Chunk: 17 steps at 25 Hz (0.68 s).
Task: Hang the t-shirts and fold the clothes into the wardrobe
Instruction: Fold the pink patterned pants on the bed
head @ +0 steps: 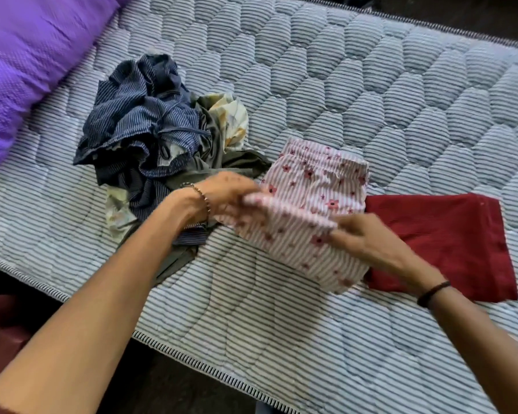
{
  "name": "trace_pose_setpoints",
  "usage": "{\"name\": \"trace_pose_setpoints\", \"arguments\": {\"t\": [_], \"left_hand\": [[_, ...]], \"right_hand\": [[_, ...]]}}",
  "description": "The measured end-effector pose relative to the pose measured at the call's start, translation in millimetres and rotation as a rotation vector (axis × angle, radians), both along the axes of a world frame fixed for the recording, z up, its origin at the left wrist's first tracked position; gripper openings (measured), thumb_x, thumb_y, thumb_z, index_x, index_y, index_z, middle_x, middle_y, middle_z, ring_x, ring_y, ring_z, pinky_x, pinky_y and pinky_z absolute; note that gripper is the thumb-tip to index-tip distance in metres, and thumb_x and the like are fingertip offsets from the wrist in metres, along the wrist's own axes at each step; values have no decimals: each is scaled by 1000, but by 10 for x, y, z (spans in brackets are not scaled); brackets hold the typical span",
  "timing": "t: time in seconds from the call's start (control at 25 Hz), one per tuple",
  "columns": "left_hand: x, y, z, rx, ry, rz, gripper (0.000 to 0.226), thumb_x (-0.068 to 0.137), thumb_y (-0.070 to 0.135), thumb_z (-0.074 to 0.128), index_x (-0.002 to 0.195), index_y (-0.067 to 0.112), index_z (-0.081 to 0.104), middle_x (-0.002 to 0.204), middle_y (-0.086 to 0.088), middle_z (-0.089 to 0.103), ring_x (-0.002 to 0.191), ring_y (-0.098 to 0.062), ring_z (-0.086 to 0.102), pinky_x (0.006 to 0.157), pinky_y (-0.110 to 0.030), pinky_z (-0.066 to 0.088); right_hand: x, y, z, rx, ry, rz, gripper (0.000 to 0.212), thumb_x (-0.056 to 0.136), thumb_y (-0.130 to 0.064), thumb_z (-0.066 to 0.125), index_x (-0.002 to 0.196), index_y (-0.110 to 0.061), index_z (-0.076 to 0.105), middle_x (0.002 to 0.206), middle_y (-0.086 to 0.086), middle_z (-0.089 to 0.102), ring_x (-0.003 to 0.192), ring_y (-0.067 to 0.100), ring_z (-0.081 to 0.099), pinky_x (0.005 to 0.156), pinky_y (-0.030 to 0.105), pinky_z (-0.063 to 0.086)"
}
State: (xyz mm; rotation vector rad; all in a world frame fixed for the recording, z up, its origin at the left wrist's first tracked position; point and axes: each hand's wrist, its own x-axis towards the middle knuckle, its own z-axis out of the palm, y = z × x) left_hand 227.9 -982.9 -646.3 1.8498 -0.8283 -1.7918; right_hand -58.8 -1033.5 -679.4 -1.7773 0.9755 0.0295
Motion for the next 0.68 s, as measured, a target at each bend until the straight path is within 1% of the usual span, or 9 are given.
{"name": "trace_pose_setpoints", "arguments": {"t": [0.08,0.12,0.16,0.24,0.32,0.4,0.48,0.56,0.68], "left_hand": [[-139,-314,-97,-70,15,214,38,75,52,73,78,14,73,76,-7,75,64,-19,71,52,-25,55],[-212,-417,-220,-83,-22,190,39,68,53,77,76,15,72,73,-2,73,64,-17,70,52,-26,57],[-284,-478,-353,-111,-113,81,35,67,46,82,77,16,68,71,2,69,66,-15,67,53,-21,56],[-333,-544,-654,-166,-452,-151,23,77,26,83,80,17,62,71,3,60,73,-15,61,53,-4,40],[-339,-595,-750,-276,-638,-90,8,84,18,73,90,13,70,80,-3,66,84,-17,62,58,-6,40],[-300,-694,-825,-324,-587,94,14,86,23,71,95,13,72,86,-8,73,83,-22,67,73,-29,53],[-225,-811,-861,-333,-534,221,10,86,30,68,84,20,68,77,-6,72,68,-22,66,66,-41,55],[-198,-906,-907,-347,-559,219,17,90,36,65,81,23,63,74,-6,72,62,-24,65,60,-41,52],[-257,-1038,-993,-270,-501,171,15,100,31,53,92,19,58,79,-11,73,62,-31,66,53,-36,54]], "right_hand": [[-55,-311,-30,-73,-57,-206,21,97,-21,63,77,-21,68,61,-11,50,56,3,40,50,20,29],[-80,-412,-106,-133,-44,-252,22,97,-19,64,74,-20,63,61,-11,49,58,2,41,52,20,30],[-92,-488,-195,-176,-14,-266,21,95,-19,66,74,-18,62,62,-9,51,60,3,45,55,21,32],[-114,-589,-389,-241,62,-259,11,94,-21,69,84,-15,68,70,-2,60,69,14,55,62,28,37],[-135,-662,-539,-296,86,-273,10,94,-23,71,95,-13,73,81,2,69,80,20,64,67,32,40],[-139,-760,-564,-333,31,-327,14,94,-26,73,101,-14,75,90,2,74,88,17,67,72,28,42],[-97,-891,-555,-385,-41,-410,16,93,-27,75,102,-14,75,91,0,74,86,3,66,73,17,42],[-38,-1029,-562,-428,-70,-478,15,92,-27,77,100,-14,76,87,-2,73,82,-7,63,69,5,37],[-1,-1186,-672,-467,-47,-487,15,92,-25,76,97,-11,77,88,3,75,85,14,68,68,15,39]]}}
